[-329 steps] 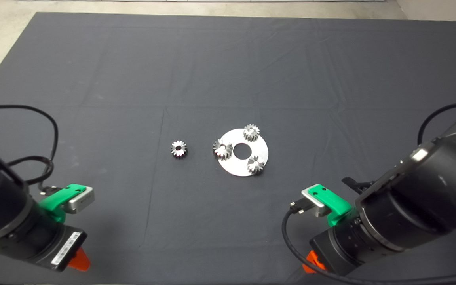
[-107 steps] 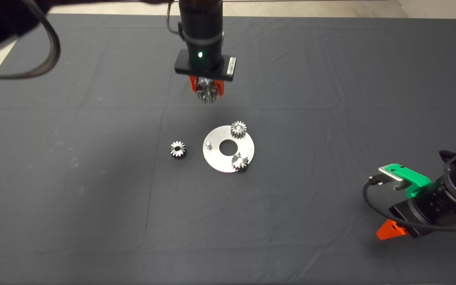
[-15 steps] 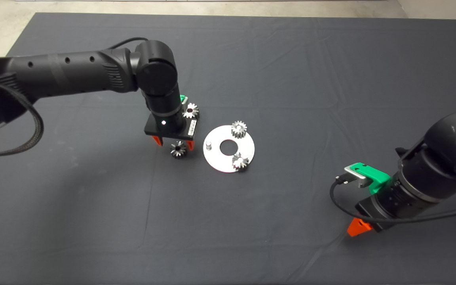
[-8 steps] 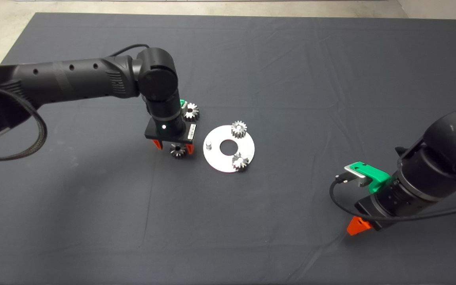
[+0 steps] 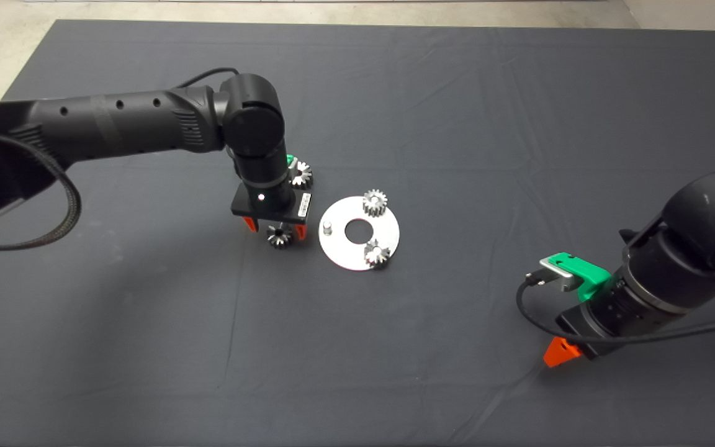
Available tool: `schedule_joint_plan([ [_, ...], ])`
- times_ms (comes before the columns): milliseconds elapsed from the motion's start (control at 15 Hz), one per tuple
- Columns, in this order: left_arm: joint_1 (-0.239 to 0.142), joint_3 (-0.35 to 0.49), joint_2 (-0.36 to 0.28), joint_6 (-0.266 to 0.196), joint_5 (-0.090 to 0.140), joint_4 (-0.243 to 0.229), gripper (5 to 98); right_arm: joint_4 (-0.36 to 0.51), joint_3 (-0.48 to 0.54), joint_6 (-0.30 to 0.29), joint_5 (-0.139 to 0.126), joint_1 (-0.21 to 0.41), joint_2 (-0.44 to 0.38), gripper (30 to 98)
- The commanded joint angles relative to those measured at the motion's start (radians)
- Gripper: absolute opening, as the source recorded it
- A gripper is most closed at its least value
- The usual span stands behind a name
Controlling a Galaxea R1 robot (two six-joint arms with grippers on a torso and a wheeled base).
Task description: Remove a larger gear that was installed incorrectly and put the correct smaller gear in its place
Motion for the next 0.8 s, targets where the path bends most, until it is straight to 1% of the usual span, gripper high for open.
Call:
schedule_joint_plan([
  [0, -0.005, -0.006, 0.001, 0.002, 0.006, 0.006, 66.7, 0.024, -0.010, -0.009, -0.090, 0.018, 0.000, 74.4],
  [133, -0.004, -0.012, 0.001, 0.004, 0.006, 0.007, 66.4, 0.024, -0.015, -0.009, -0.090, 0.018, 0.000, 74.4],
  [267, -0.005, -0.011, -0.002, 0.004, 0.008, 0.008, 61.5, 0.024, -0.015, -0.009, -0.090, 0.018, 0.000, 74.4],
  [400, -0.004, -0.011, -0.004, 0.004, 0.008, 0.008, 61.3, 0.024, -0.016, -0.009, -0.090, 0.018, 0.000, 74.4],
  [533, -0.004, -0.011, -0.004, 0.004, 0.008, 0.008, 57.3, 0.024, -0.016, -0.009, -0.090, 0.018, 0.000, 74.4],
  [667, -0.004, -0.011, -0.001, 0.004, 0.008, 0.008, 55.9, 0.024, -0.016, -0.010, -0.090, 0.018, -0.002, 74.4],
  [733, -0.004, -0.011, -0.001, 0.004, 0.008, 0.008, 53.0, 0.023, -0.016, -0.010, -0.090, 0.018, -0.002, 74.4],
])
